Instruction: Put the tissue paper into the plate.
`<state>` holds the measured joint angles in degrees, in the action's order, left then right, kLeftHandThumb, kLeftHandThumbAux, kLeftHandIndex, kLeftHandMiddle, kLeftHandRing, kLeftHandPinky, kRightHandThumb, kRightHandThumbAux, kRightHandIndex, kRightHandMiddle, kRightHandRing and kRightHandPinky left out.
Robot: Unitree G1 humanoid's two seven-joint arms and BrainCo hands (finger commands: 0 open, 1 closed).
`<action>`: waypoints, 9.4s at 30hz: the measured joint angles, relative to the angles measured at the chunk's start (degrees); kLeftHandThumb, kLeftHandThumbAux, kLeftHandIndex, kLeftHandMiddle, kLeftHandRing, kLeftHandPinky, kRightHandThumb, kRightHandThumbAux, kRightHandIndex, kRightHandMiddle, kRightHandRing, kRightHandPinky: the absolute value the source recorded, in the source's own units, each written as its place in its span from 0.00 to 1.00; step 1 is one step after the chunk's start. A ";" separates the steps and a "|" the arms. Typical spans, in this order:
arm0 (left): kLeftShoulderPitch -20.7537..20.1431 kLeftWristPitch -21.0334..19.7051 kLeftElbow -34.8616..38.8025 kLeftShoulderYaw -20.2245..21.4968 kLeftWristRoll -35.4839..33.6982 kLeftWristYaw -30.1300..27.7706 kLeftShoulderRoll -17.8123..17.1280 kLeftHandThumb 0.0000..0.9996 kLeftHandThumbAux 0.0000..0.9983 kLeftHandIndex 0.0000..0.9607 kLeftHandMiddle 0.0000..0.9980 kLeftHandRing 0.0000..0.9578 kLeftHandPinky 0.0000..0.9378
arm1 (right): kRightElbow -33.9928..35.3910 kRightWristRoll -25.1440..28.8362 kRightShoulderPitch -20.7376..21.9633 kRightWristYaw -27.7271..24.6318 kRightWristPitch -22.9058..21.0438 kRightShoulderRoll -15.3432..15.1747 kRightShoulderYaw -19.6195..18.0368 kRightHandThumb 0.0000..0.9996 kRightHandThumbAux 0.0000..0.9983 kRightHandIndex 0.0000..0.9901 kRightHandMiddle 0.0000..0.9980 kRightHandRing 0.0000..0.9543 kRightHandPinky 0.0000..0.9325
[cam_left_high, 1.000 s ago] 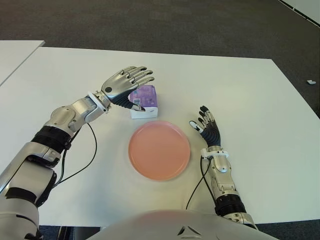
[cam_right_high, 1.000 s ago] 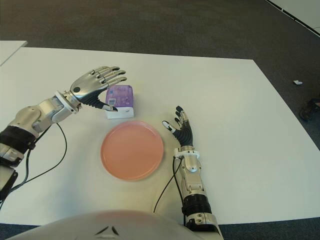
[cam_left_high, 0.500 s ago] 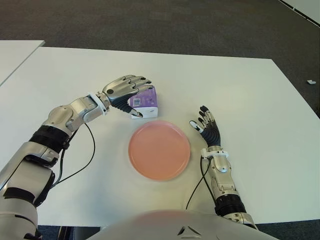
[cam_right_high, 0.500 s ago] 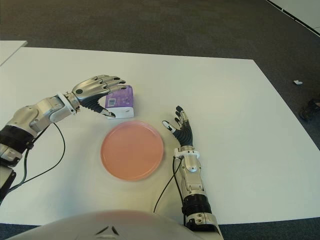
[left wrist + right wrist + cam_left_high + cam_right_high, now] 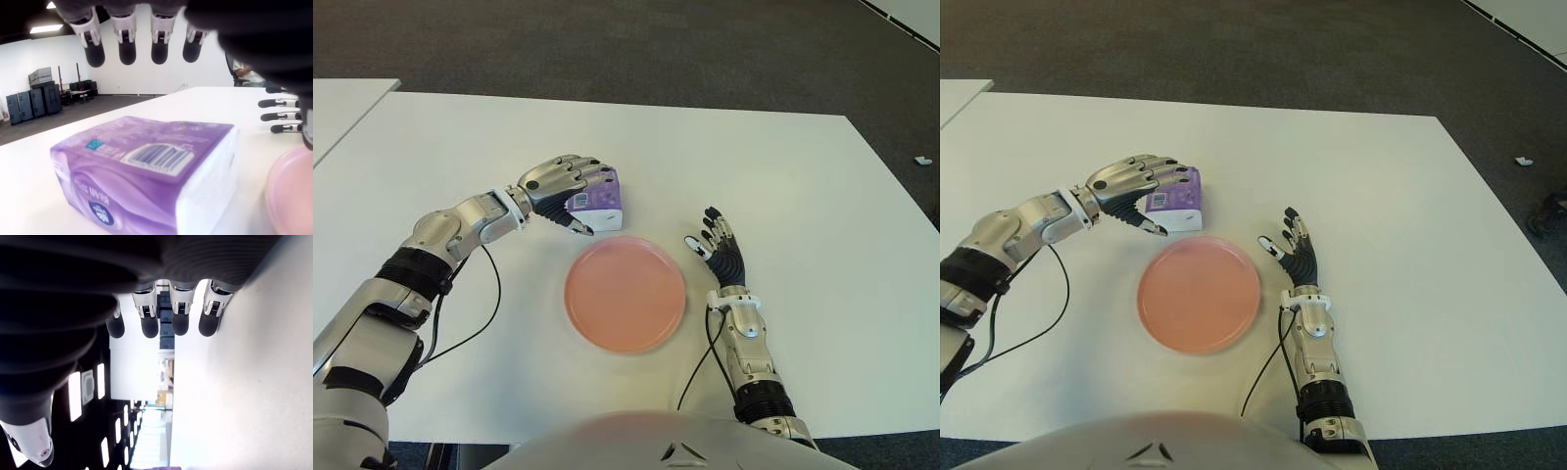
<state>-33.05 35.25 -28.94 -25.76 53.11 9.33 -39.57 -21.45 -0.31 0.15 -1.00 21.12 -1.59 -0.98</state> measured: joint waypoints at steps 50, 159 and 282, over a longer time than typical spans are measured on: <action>-5.49 -13.50 -15.41 -8.26 7.81 21.95 5.52 0.06 0.37 0.00 0.00 0.00 0.00 | 0.72 0.39 -0.66 -1.68 0.15 -0.19 -0.10 0.00 0.65 0.00 0.00 0.00 0.00; -13.78 -16.38 -40.83 -20.35 7.76 38.67 15.85 0.07 0.40 0.00 0.00 0.00 0.00 | 1.98 1.20 -1.79 -2.49 -0.05 0.73 -0.11 0.00 0.67 0.00 0.01 0.00 0.00; 2.04 11.02 6.86 7.16 -20.50 21.18 11.44 0.74 0.70 0.46 0.86 0.90 0.90 | 2.28 0.57 -1.56 -2.05 -1.05 1.29 0.79 0.00 0.67 0.00 0.00 0.00 0.00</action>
<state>-31.00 46.26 -22.08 -18.60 32.61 30.52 -28.13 -19.17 0.26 -1.41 -3.05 20.07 -0.30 -0.19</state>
